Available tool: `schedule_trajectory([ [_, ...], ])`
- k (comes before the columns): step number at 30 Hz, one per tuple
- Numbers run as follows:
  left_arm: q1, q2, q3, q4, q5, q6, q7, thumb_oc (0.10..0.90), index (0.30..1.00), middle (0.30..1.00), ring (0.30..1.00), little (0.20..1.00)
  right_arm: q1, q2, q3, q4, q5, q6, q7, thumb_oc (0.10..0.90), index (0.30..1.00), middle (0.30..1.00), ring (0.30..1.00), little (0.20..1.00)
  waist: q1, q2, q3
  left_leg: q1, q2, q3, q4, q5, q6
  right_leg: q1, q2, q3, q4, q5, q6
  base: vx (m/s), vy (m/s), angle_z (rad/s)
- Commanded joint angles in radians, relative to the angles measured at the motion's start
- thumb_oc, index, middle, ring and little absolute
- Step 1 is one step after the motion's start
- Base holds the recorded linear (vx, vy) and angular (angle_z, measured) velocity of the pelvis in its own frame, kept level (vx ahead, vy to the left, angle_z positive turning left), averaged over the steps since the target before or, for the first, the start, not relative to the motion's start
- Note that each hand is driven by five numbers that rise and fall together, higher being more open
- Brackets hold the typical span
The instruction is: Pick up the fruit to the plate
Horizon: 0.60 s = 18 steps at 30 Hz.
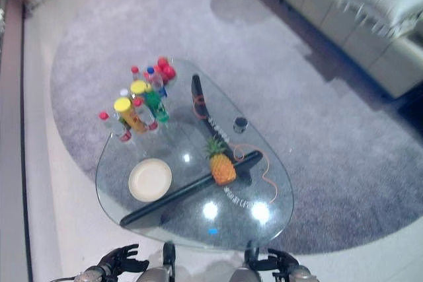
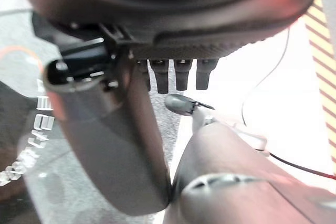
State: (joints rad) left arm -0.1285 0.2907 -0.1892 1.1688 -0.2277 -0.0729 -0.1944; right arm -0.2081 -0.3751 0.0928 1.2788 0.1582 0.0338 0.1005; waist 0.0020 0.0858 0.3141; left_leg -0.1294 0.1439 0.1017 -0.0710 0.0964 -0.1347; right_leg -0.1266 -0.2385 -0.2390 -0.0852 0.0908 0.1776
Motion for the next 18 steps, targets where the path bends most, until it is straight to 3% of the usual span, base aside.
schedule_trajectory([
  [1,-0.034,0.036,-0.014,0.015,-0.153,-0.050,-0.077,0.800,0.900,0.900,0.900,0.900,0.009,-0.014,0.036,0.050,0.011,0.053,-0.033,0.800,0.900,0.900,0.900,0.900,0.024,-0.030,0.088,-0.048,0.034,-0.051,-0.016,0.016,0.013,-0.046,-0.077,0.058,0.036,0.060,0.019,-0.12,0.020,0.02],
  [7,-0.123,0.057,0.005,-0.019,-0.340,-0.073,-0.045,0.800,0.900,0.900,0.900,0.900,-0.064,-0.048,0.018,0.014,0.128,-0.002,-0.095,0.800,0.900,0.900,0.900,0.900,0.033,-0.031,0.205,-0.187,0.026,-0.073,0.055,0.040,0.021,-0.234,-0.093,0.092,0.209,0.029,0.014,-0.16,-0.005,0.01],
  [12,-0.170,0.080,0.046,-0.046,-0.483,-0.103,0.042,0.800,0.900,0.900,0.900,0.900,-0.101,-0.057,-0.006,-0.040,0.195,-0.098,-0.159,0.800,0.900,0.900,0.900,0.900,0.029,-0.042,0.206,-0.324,0.020,-0.085,0.141,0.027,0.024,-0.364,-0.089,0.107,0.268,0.028,0.016,-0.09,-0.031,0.02],
  [18,-0.220,0.093,0.111,-0.043,-0.555,-0.129,0.163,0.800,0.900,0.900,0.900,0.900,-0.157,-0.054,-0.009,-0.071,0.225,-0.156,-0.199,0.800,0.900,0.900,0.900,0.900,0.025,-0.057,0.206,-0.436,0.005,-0.106,0.233,0.010,0.029,-0.463,-0.075,0.120,0.335,0.015,0.011,-0.07,-0.034,0.04],
])
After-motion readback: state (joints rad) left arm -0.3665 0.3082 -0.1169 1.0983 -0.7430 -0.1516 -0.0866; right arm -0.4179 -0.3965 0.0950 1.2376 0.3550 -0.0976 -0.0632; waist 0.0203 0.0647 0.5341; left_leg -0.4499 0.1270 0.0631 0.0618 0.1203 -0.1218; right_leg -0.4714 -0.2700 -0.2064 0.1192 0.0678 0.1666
